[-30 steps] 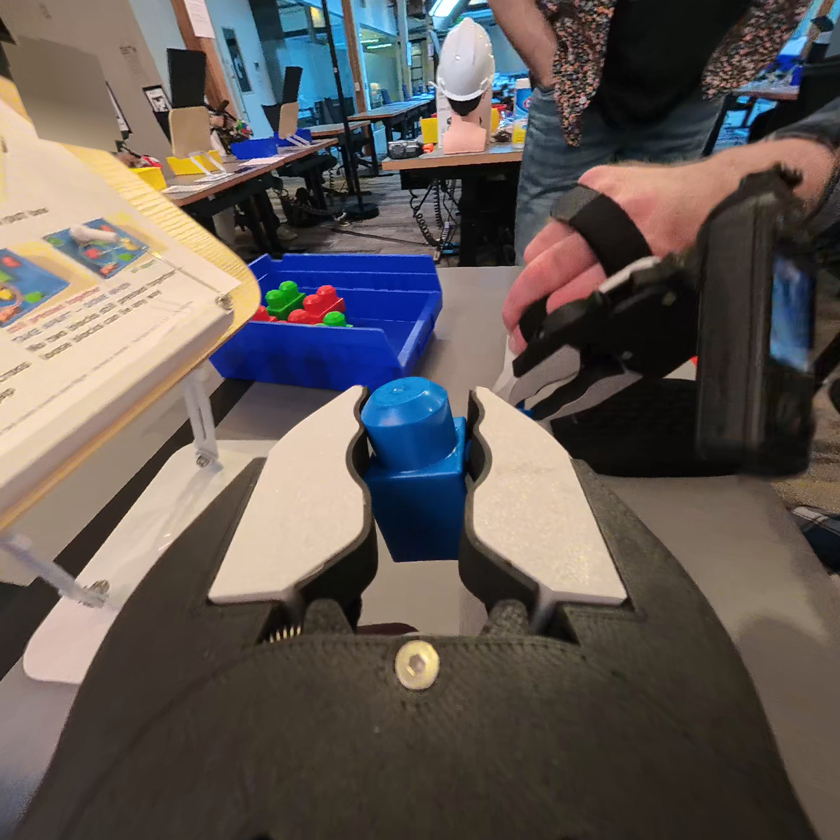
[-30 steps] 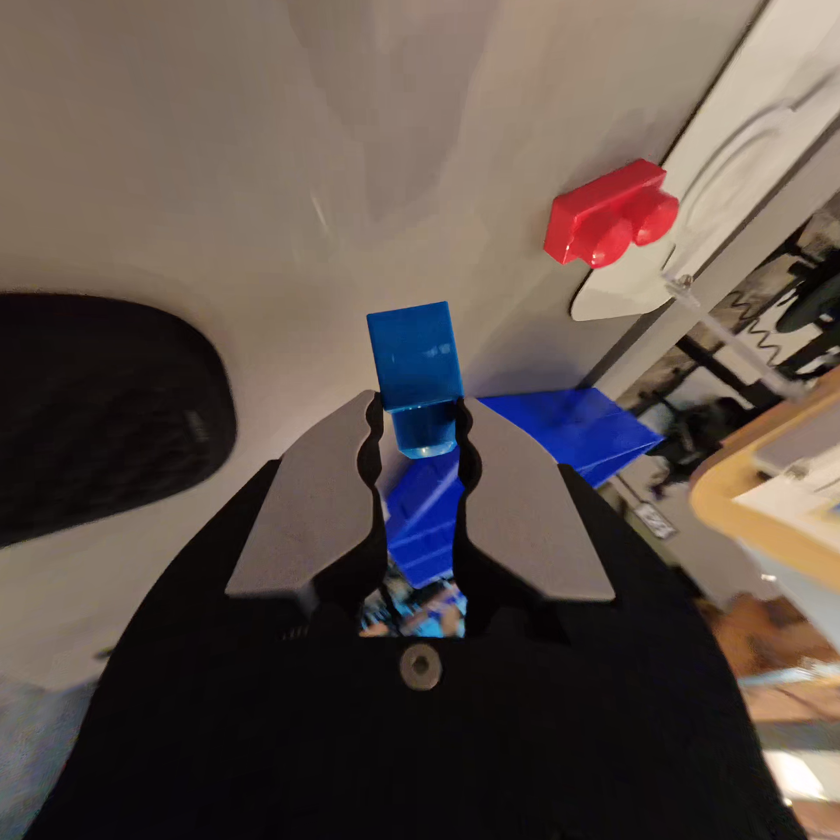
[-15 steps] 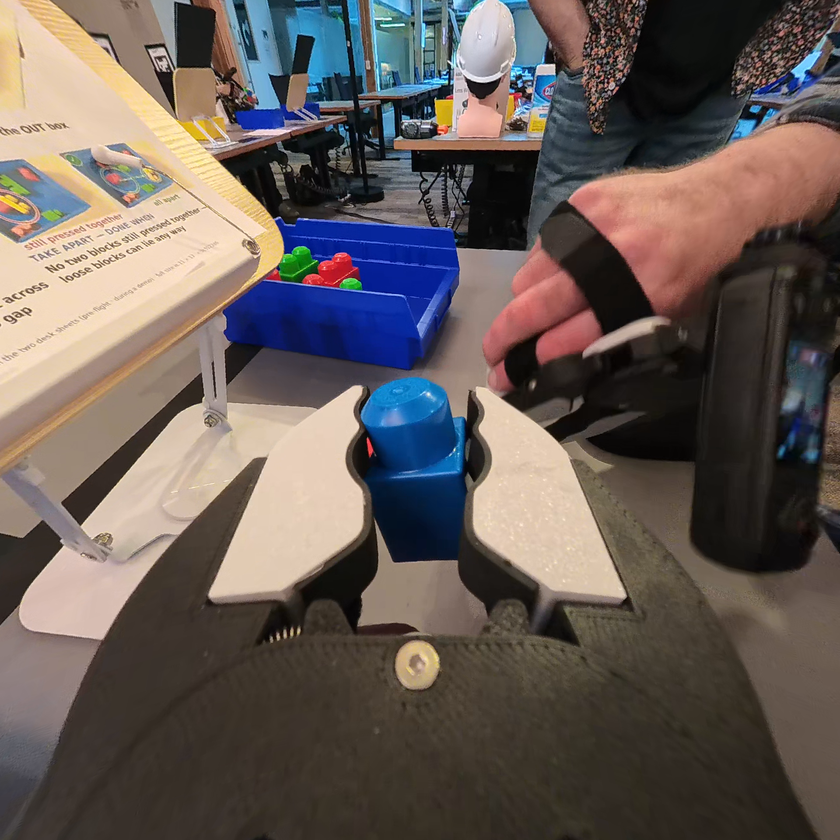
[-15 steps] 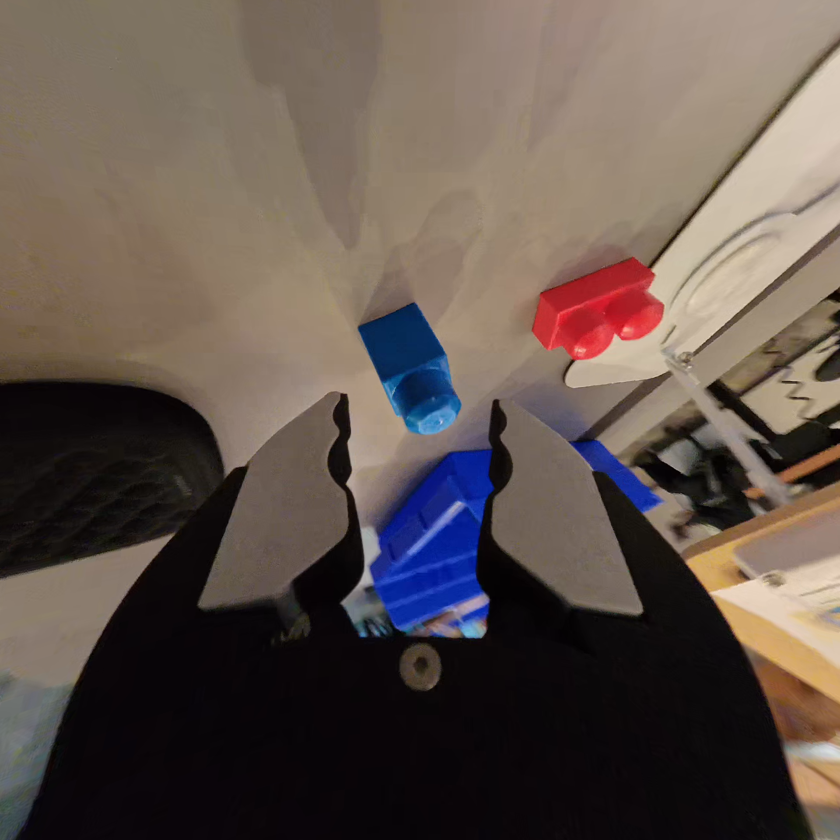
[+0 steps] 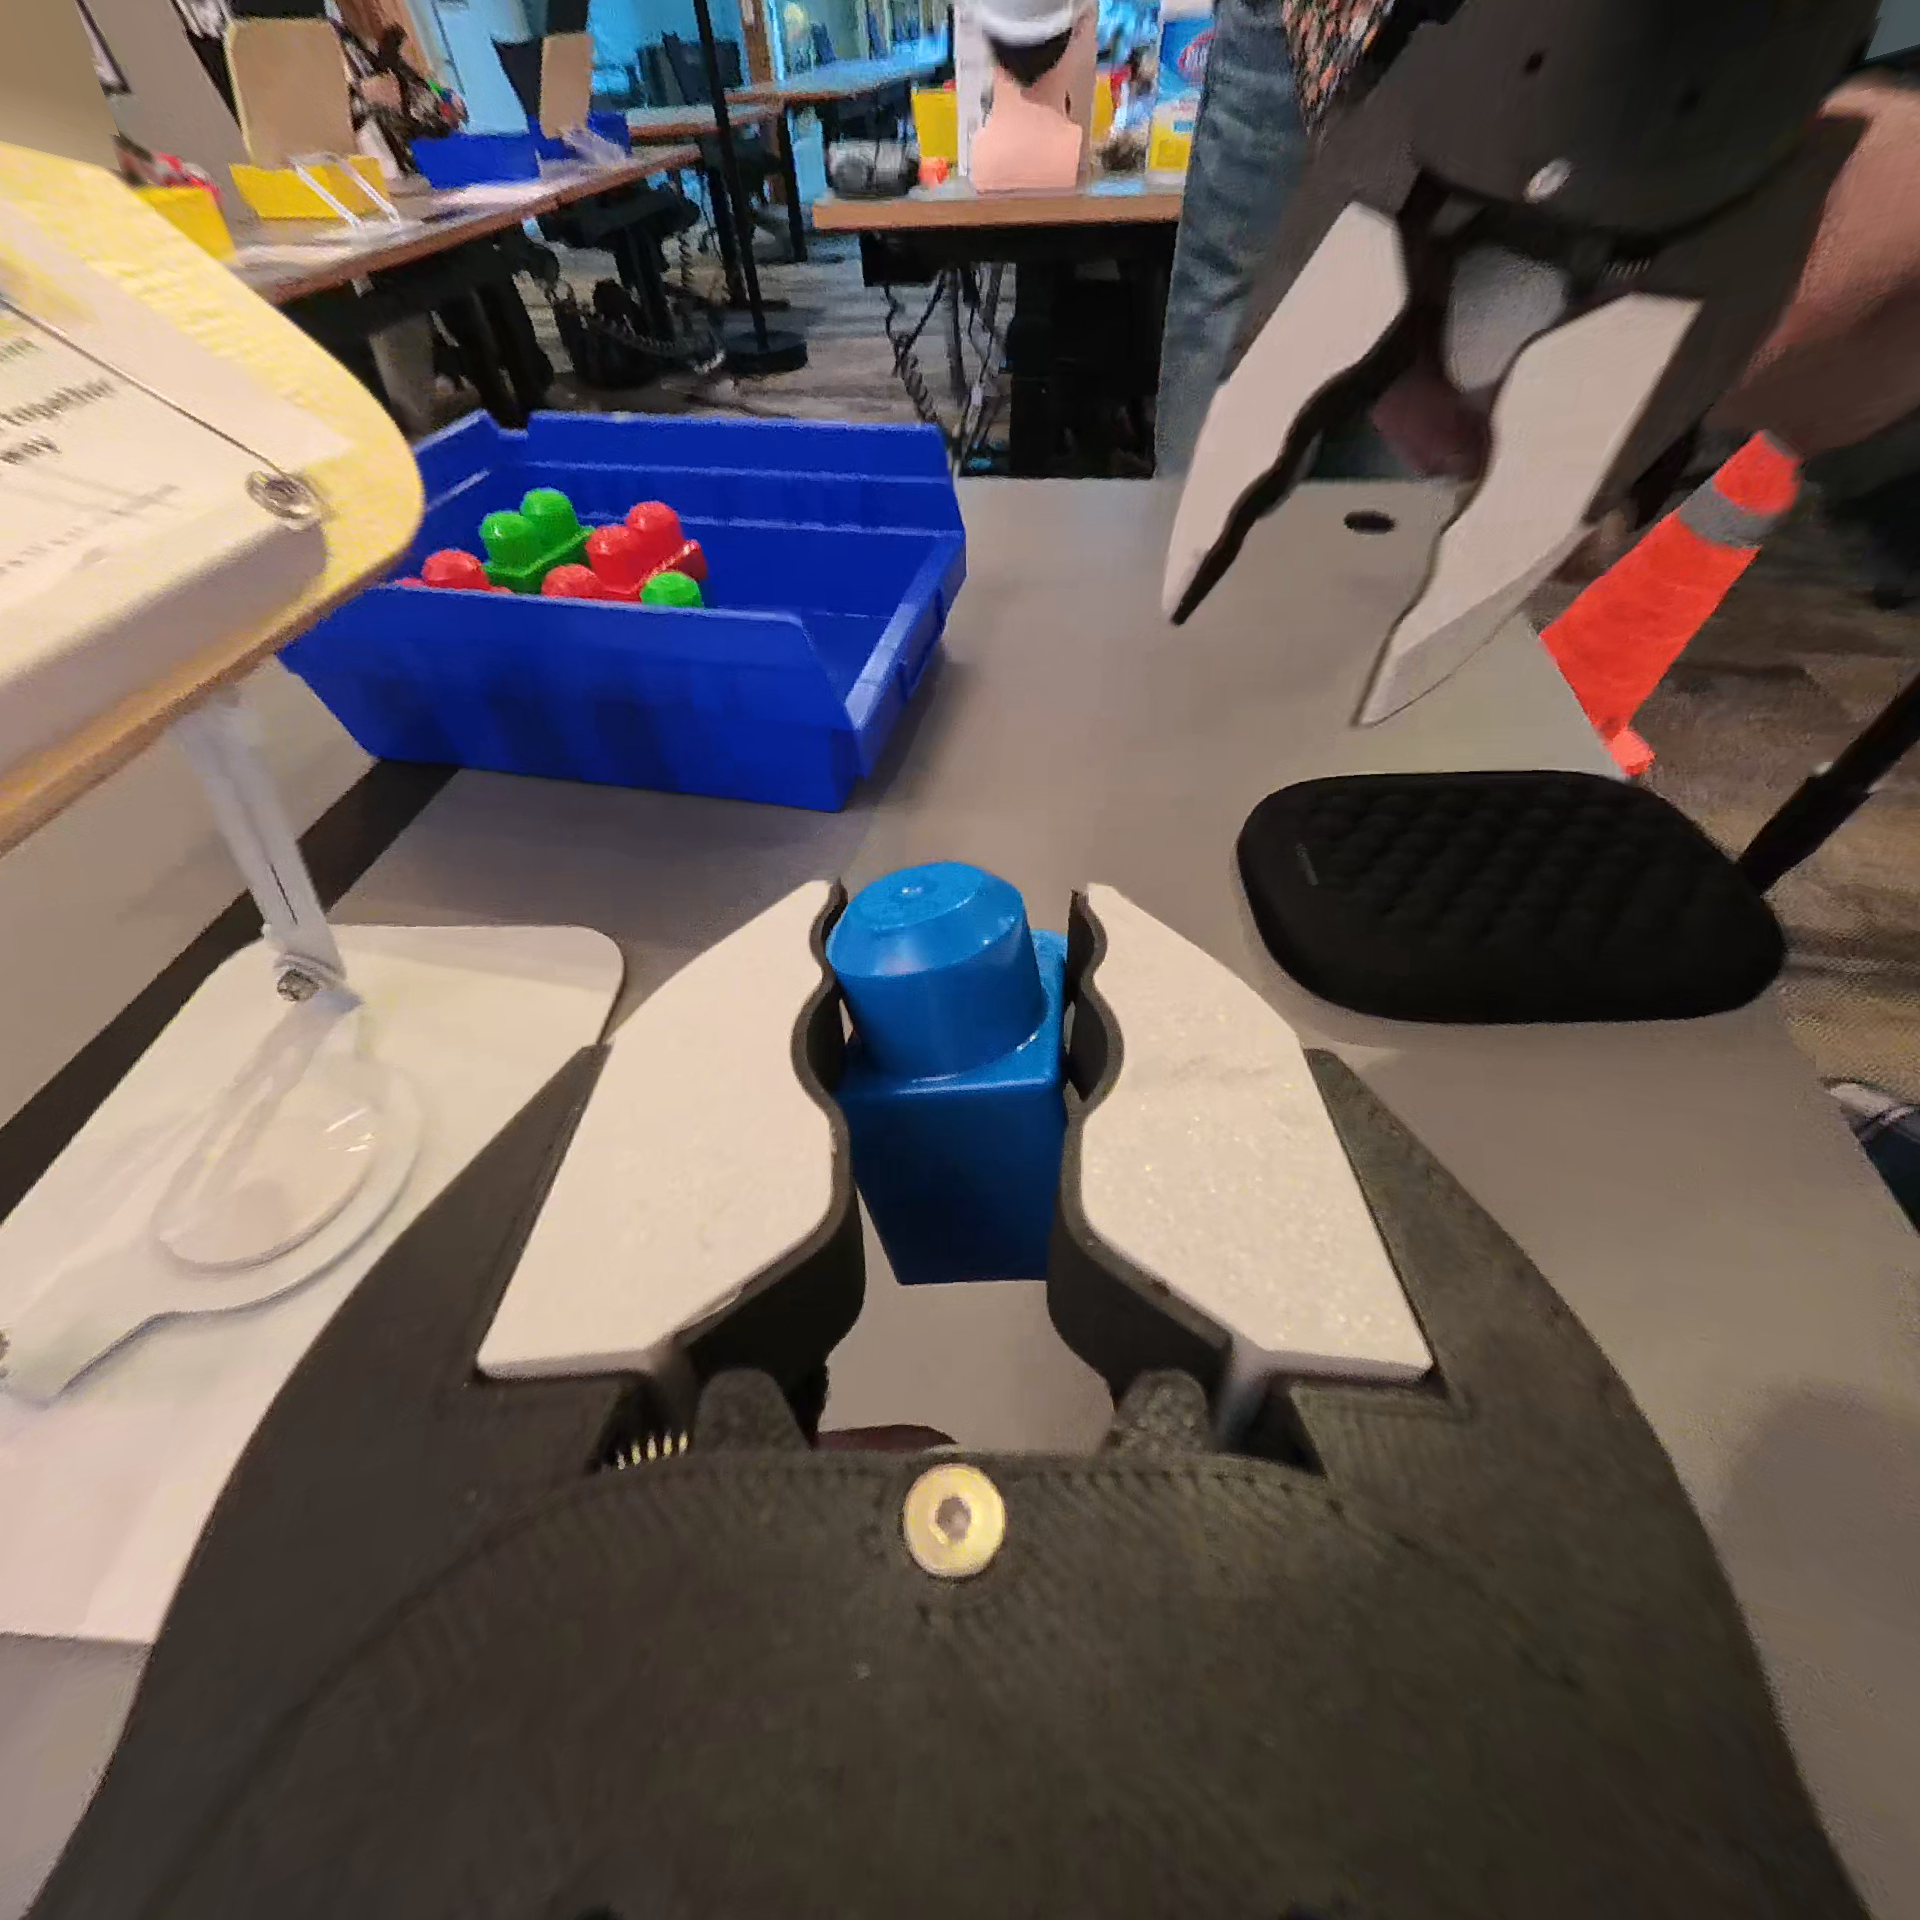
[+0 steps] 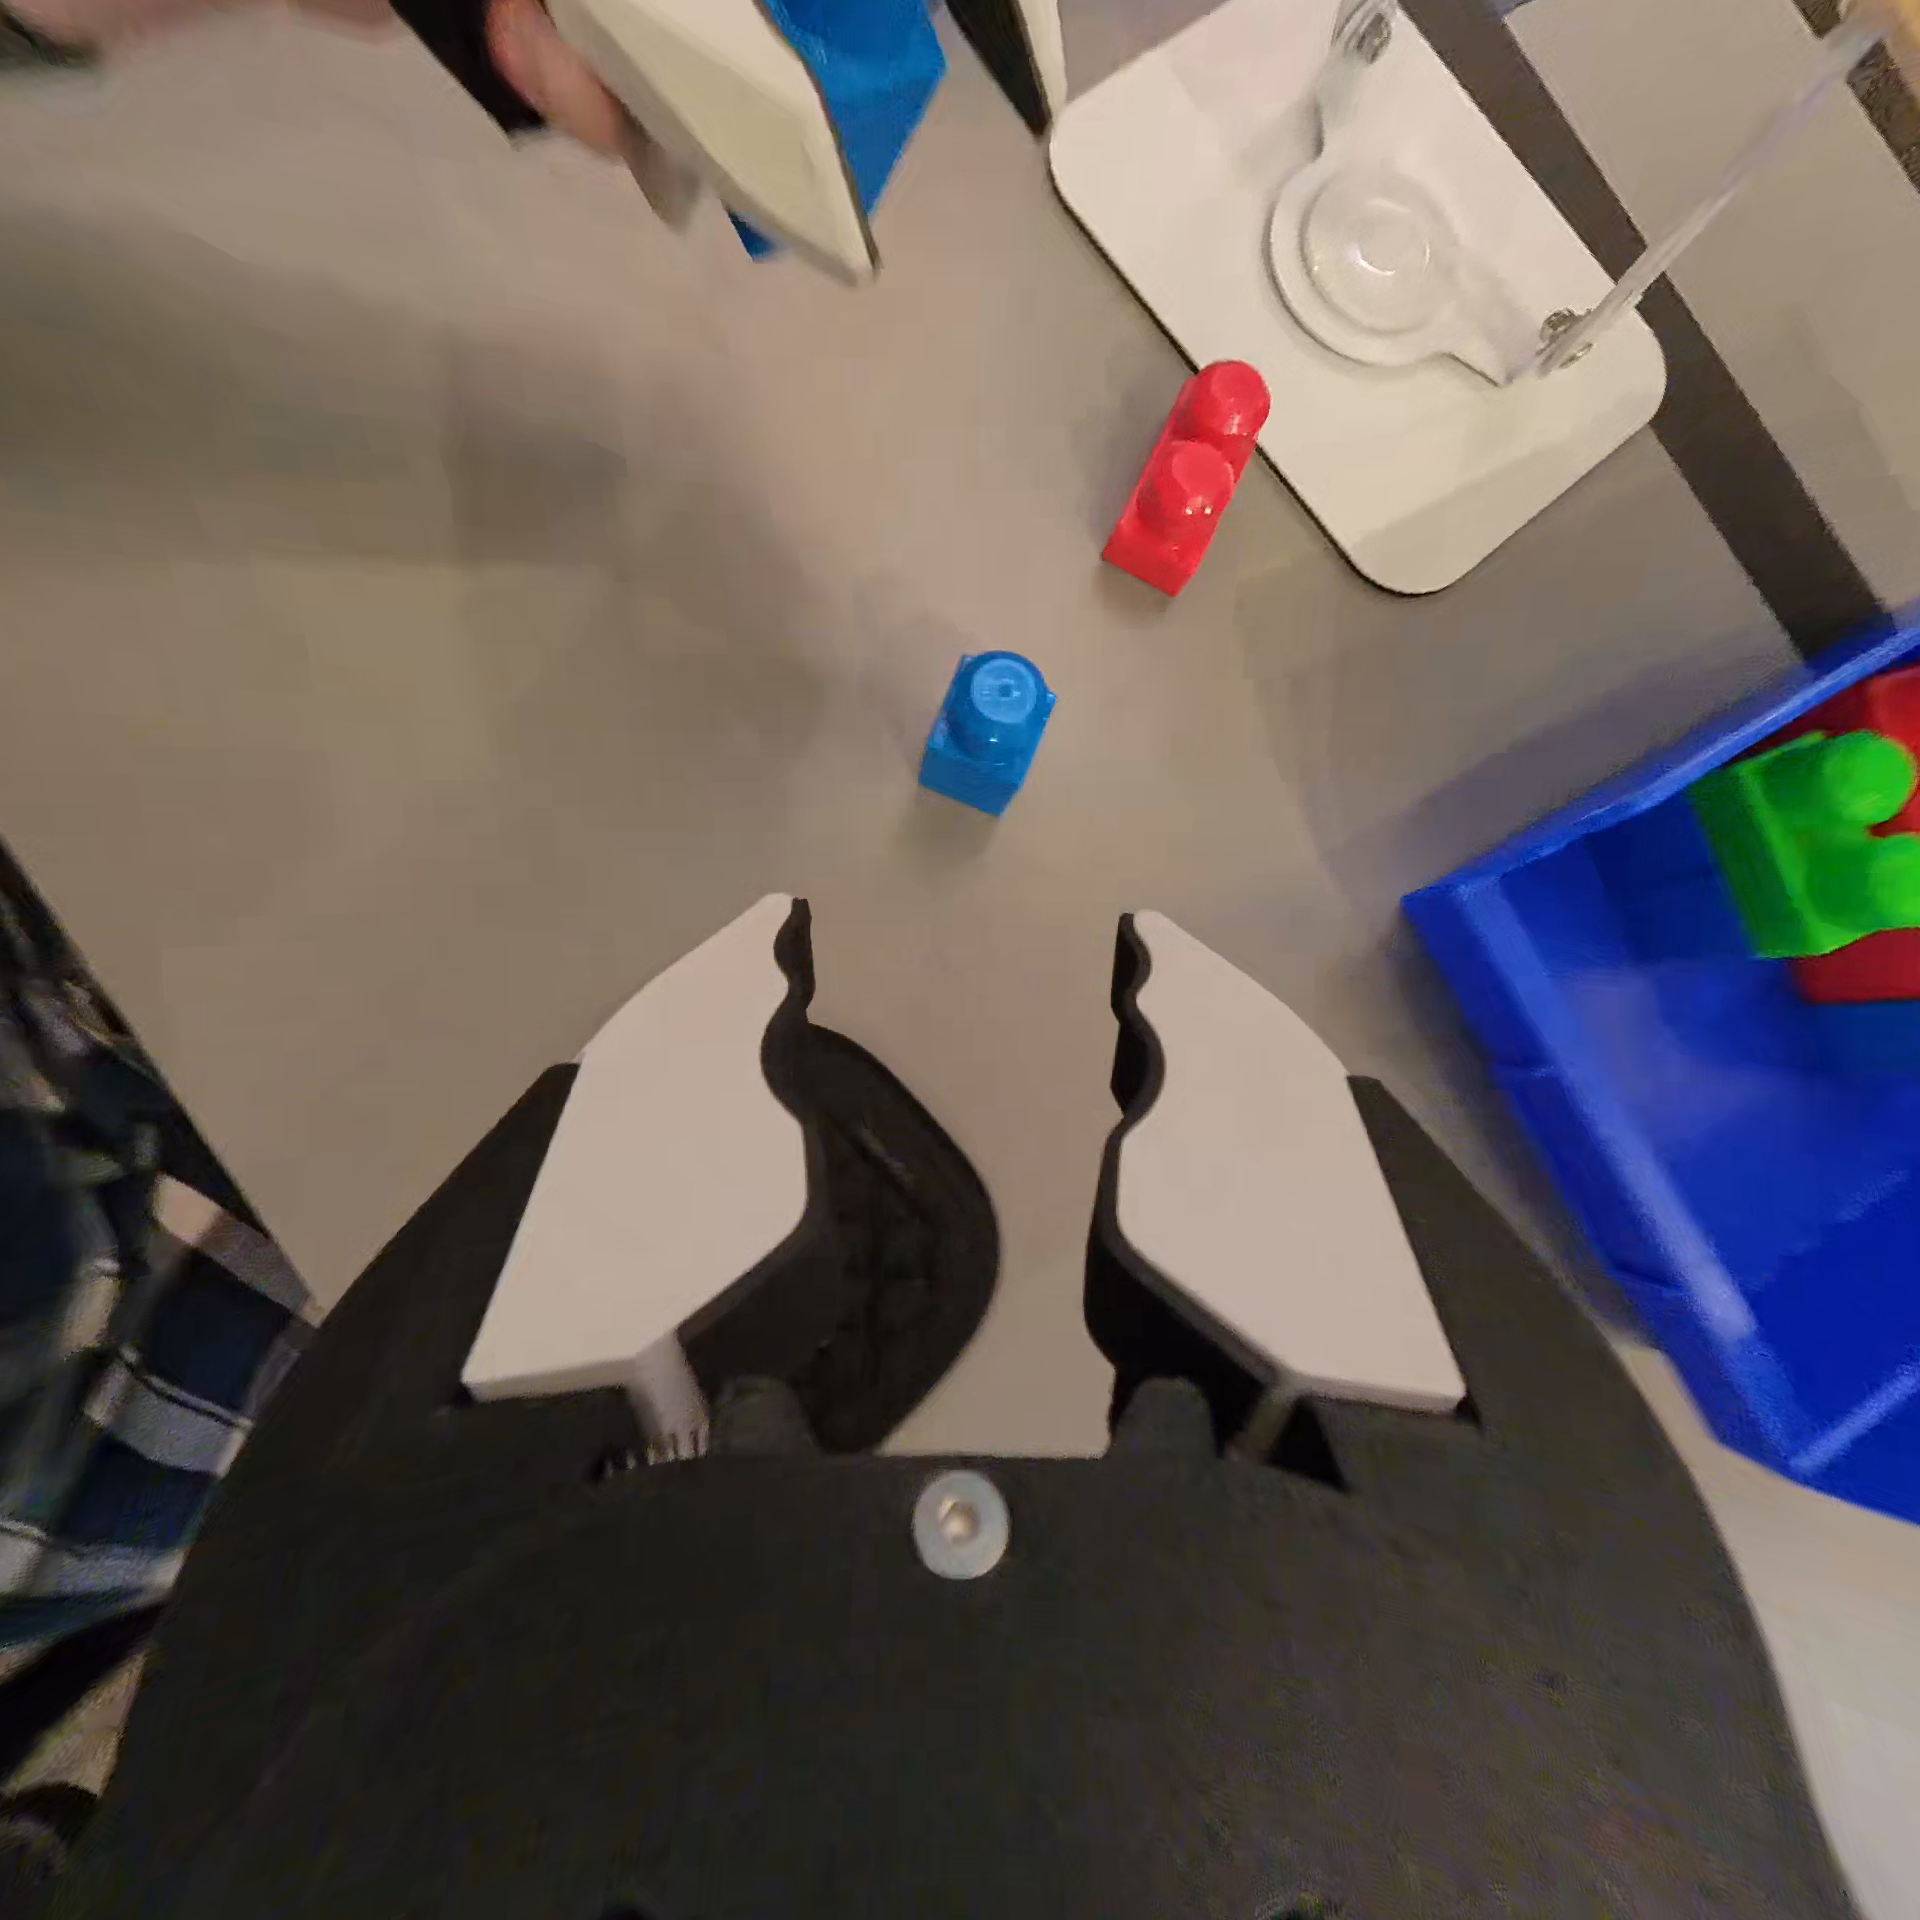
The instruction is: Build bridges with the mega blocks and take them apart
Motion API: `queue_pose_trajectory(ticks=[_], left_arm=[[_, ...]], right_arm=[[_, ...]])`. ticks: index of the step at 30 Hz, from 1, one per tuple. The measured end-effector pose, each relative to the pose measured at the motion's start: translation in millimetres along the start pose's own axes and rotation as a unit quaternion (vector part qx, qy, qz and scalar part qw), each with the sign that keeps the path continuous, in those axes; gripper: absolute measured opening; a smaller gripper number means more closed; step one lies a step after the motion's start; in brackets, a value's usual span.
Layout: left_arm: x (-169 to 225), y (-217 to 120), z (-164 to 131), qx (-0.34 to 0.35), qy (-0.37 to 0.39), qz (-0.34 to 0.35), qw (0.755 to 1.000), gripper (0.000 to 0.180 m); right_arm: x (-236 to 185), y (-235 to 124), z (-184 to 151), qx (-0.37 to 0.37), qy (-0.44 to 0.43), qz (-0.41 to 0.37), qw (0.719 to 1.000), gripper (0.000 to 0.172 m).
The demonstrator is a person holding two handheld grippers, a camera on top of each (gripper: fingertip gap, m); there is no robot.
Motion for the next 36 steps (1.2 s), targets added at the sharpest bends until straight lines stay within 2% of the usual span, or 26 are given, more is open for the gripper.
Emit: queue_pose_trajectory(ticks=[7,12,15,21,25,29,31,33,35,36], left_arm=[[0.9,34.7,-3.1,-0.036,-0.006,0.000,0.999,0.039],[-3.3,38.7,-1.6,-0.037,-0.022,0.015,0.999,0.039],[-8.4,38.1,-4.1,-0.067,-0.011,0.051,0.996,0.039],[-20.1,42.4,-33.7,-0.098,-0.065,0.091,0.989,0.039],[-27.1,47.9,-46.8,-0.117,-0.092,0.085,0.985,0.039],[-26.1,51.0,-53.4,-0.093,-0.102,0.069,0.988,0.039],[-24.9,48.1,-48.3,-0.053,-0.084,0.060,0.993,0.039],[-23.7,46.2,-42.3,-0.036,-0.068,0.056,0.995,0.039],[-18.6,45.5,-33.1,-0.011,-0.020,0.059,0.998,0.039],[-16.7,46.6,-29.6,-0.010,-0.006,0.062,0.998,0.039]], right_arm=[[-20.9,-30.8,-15.9,0.093,0.125,0.005,0.988,0.058],[-14.8,-45.8,-27.6,0.124,0.192,0.006,0.974,0.060],[-5.5,-50.2,-26.4,0.144,0.219,-0.008,0.965,0.057],[-6.6,-23.0,-22.6,0.118,0.214,-0.002,0.970,0.057],[-13.2,-5.1,-20.2,0.105,0.217,0.019,0.970,0.059],[-6.1,-5.5,-11.9,0.145,0.242,0.019,0.959,0.053],[0.9,-12.0,-5.2,0.179,0.265,0.030,0.947,0.051],[8.2,-11.0,2.6,0.175,0.287,0.040,0.941,0.062],[5.6,-4.5,14.5,0.166,0.291,0.093,0.937,0.069],[5.3,-1.2,18.1,0.168,0.299,0.095,0.934,0.071]])
Point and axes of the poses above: each gripper's, where its closed fingertips meet, y out along the fingers, z out of its top, x = y × z across the jaws, the point moved 8 cm from there along -y, back along the fingers, and after that the axes turned 15 degrees about -z, right-handed, at the moved point
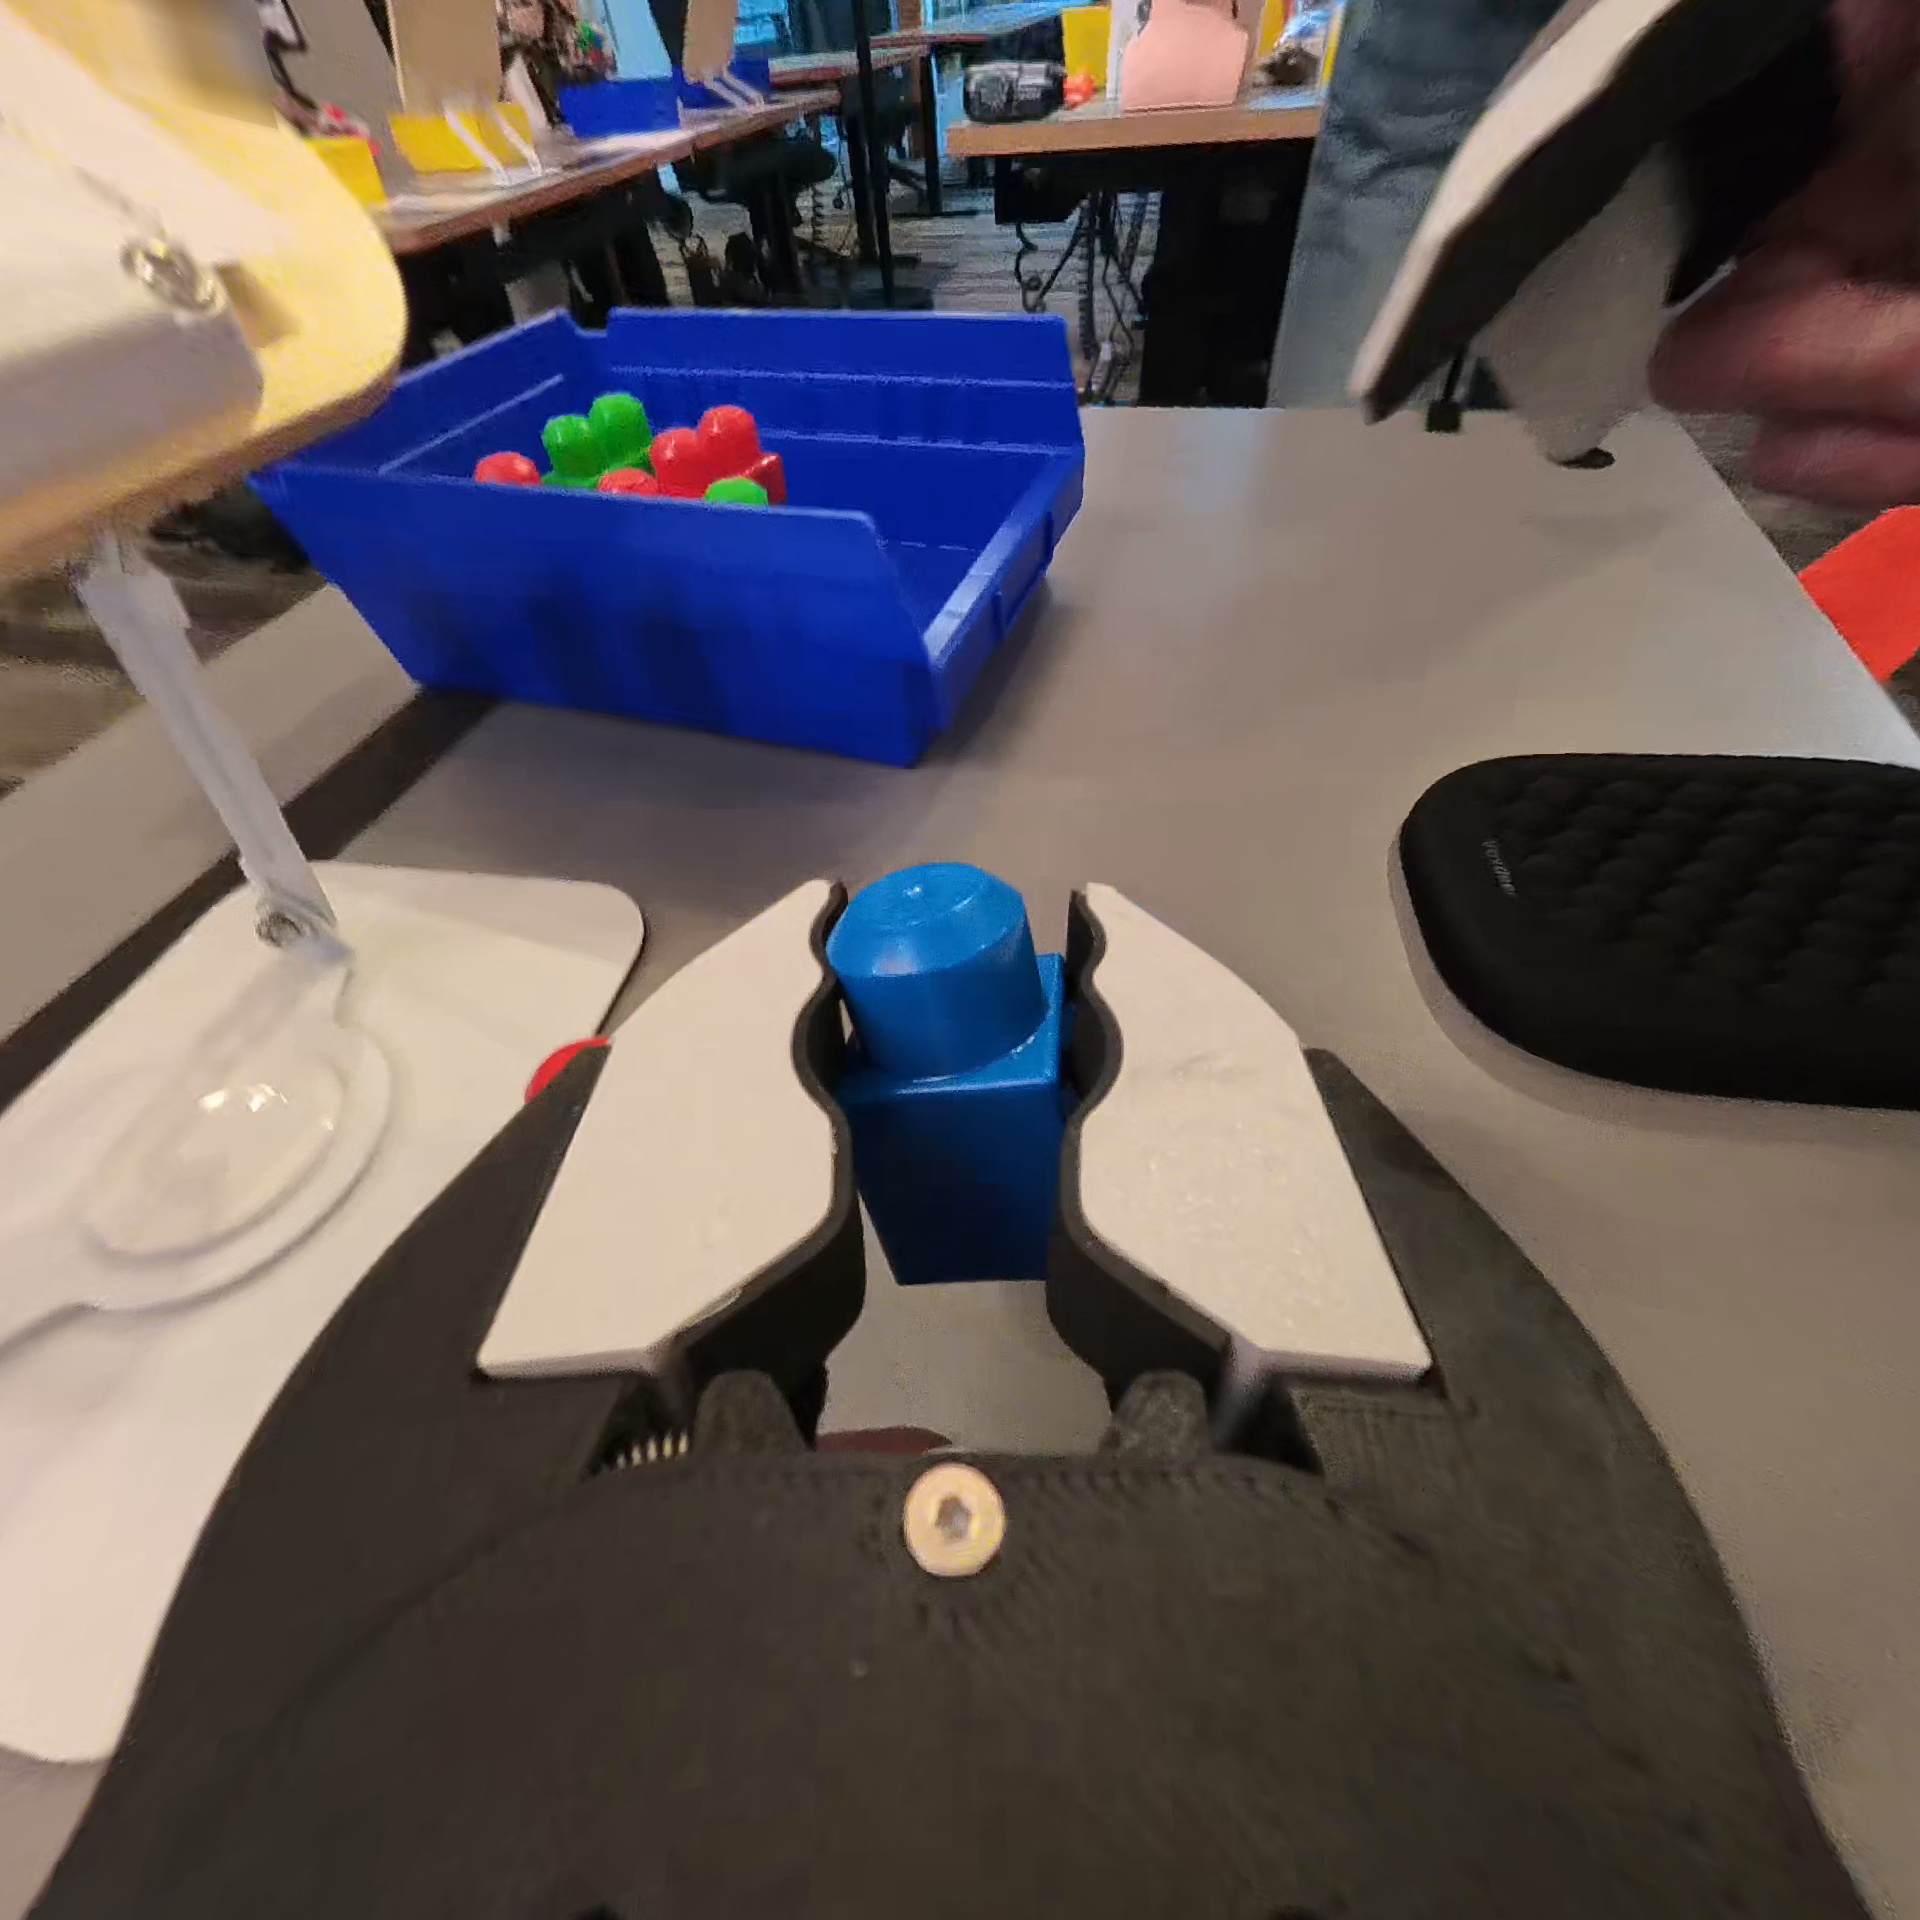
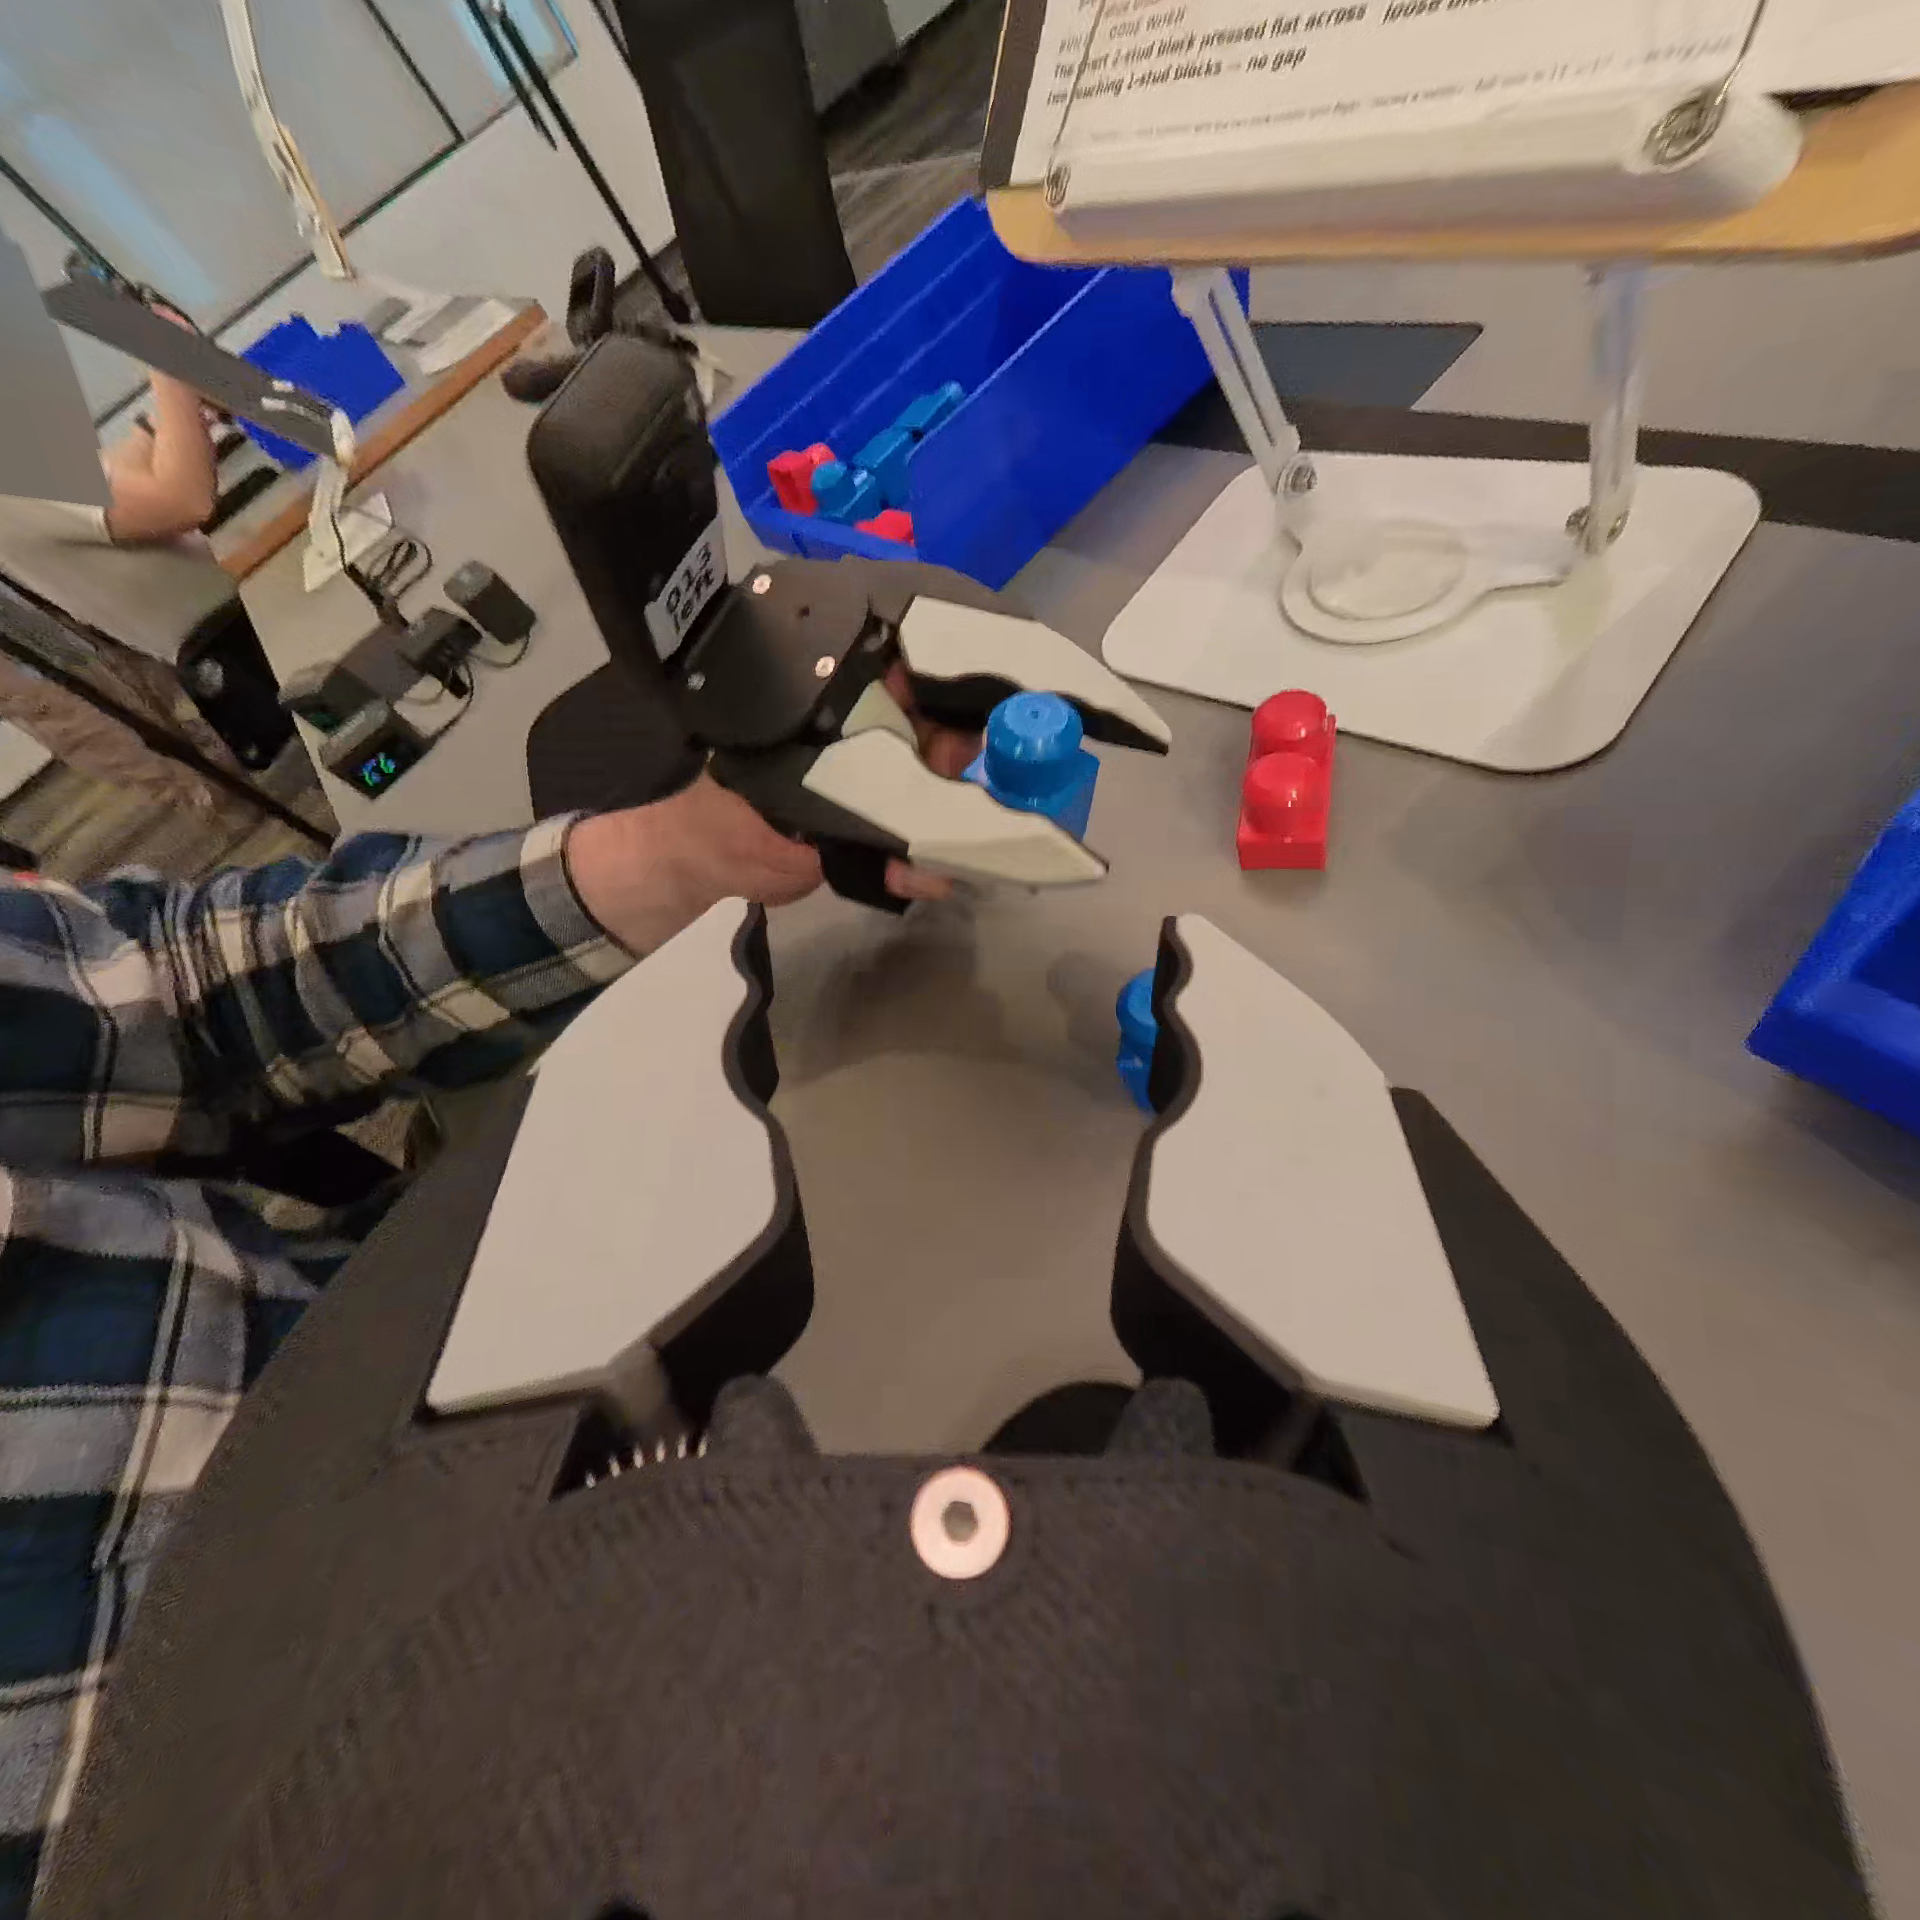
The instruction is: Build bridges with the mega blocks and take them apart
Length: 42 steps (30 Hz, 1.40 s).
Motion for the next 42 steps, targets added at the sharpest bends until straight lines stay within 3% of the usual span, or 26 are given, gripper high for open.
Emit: queue_pose_trajectory(ticks=[5,7,10,16,23,30,34,42], left_arm=[[9.3,4.9,13.2,-0.038,0.099,0.070,0.992,0.039],[12.8,11.3,17.3,-0.089,0.146,0.122,0.978,0.039],[21.8,20.3,23.5,-0.109,0.198,0.142,0.964,0.039],[26.8,21.8,26.2,-0.129,0.247,0.165,0.946,0.040],[23.9,21.7,23.5,-0.153,0.277,0.178,0.932,0.041],[12.6,-1.3,35.1,-0.111,0.230,0.146,0.956,0.065],[2.5,-10.8,26.5,-0.097,0.183,0.108,0.972,0.061],[-2.0,3.4,-0.4,-0.127,0.091,0.008,0.988,0.064]], right_arm=[[6.8,17.6,-1.3,-0.006,0.053,0.019,0.998,0.068],[5.4,33.0,0.4,-0.025,0.018,-0.024,0.999,0.067],[-0.5,54.1,4.6,-0.056,-0.007,-0.036,0.998,0.056],[-4.9,78.4,6.2,-0.084,-0.012,-0.014,0.996,0.032],[-2.0,86.6,5.1,-0.076,-0.012,-0.007,0.997,0.031],[22.8,63.5,21.6,-0.072,-0.028,-0.052,0.996,0.031],[42.2,44.1,12.7,-0.138,-0.090,-0.132,0.977,0.031],[25.0,53.5,-46.1,-0.304,-0.144,-0.129,0.933,0.032]])
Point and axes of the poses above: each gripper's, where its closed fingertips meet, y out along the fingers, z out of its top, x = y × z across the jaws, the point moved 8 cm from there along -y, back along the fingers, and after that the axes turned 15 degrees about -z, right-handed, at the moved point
